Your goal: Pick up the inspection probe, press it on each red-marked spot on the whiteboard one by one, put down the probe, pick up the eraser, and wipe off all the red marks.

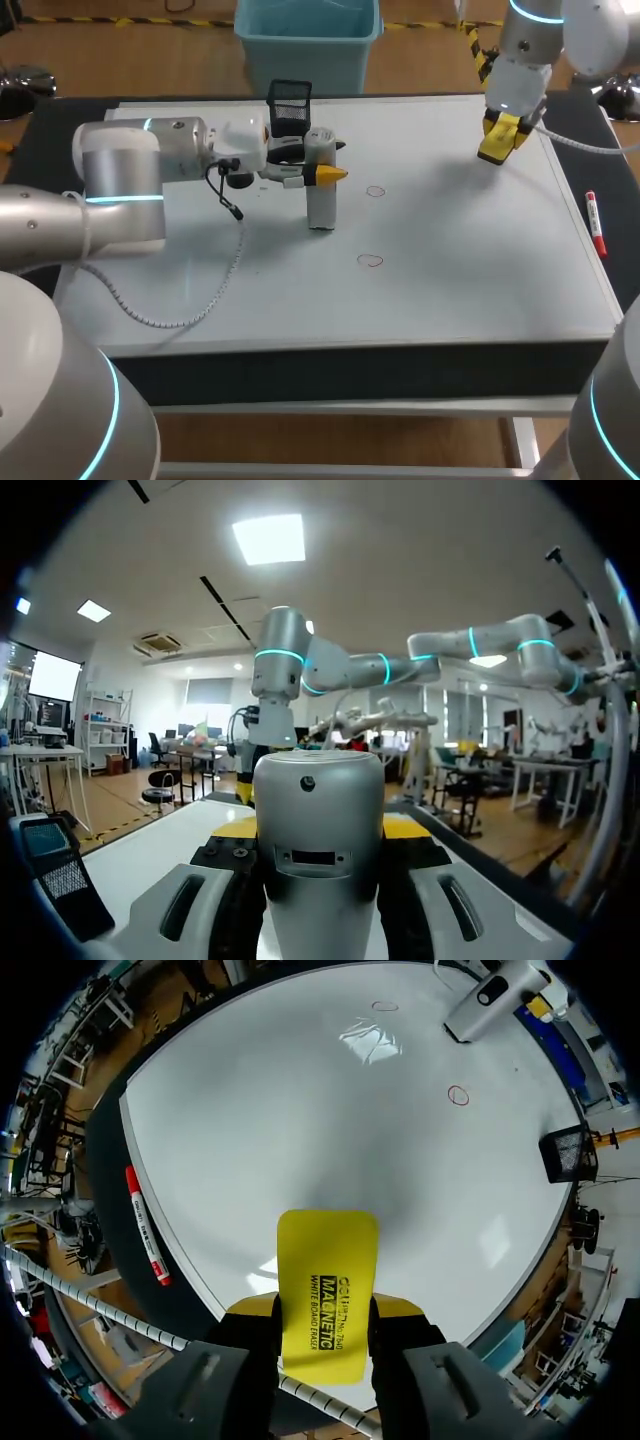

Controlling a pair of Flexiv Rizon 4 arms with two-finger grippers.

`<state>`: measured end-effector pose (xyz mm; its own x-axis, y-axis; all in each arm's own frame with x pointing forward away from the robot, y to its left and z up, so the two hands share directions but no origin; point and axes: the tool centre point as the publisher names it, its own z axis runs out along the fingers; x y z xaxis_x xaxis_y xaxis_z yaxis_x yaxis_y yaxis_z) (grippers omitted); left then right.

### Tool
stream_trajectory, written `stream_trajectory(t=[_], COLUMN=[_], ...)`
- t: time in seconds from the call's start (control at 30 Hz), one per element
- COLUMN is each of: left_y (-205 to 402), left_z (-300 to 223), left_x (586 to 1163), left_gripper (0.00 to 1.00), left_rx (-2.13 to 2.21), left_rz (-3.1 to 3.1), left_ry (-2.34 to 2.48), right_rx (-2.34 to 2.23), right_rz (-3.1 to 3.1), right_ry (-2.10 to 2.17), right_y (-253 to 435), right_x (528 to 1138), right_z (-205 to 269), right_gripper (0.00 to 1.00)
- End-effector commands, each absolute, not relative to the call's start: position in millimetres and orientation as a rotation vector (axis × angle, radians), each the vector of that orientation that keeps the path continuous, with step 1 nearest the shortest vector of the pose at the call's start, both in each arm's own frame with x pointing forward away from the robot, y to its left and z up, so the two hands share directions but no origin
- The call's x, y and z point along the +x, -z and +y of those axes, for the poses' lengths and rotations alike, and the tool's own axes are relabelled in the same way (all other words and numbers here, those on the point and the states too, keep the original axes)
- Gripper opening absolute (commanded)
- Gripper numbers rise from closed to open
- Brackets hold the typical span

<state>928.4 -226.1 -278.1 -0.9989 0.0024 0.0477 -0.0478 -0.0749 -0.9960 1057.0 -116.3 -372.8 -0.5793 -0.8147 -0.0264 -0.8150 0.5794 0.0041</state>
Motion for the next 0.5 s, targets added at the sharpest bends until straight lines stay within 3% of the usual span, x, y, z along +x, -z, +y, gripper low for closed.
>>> stream_trajectory(t=[0.03,0.5], left_y=[278.8,280.1], left_z=[-226.6,-226.4], left_x=[930.8,928.6], left_gripper=[0.00,0.00], left_rx=[0.044,0.044], left_rz=[-2.107,-2.102], left_ry=[-2.274,-2.278], right_rx=[-1.434,-1.434], right_rz=[2.774,2.774], right_ry=[-0.019,-0.019], right_y=[371.3,371.3], right_x=[1057.0,1057.0], right_z=[-116.7,-116.7], right_gripper=[0.00,0.00])
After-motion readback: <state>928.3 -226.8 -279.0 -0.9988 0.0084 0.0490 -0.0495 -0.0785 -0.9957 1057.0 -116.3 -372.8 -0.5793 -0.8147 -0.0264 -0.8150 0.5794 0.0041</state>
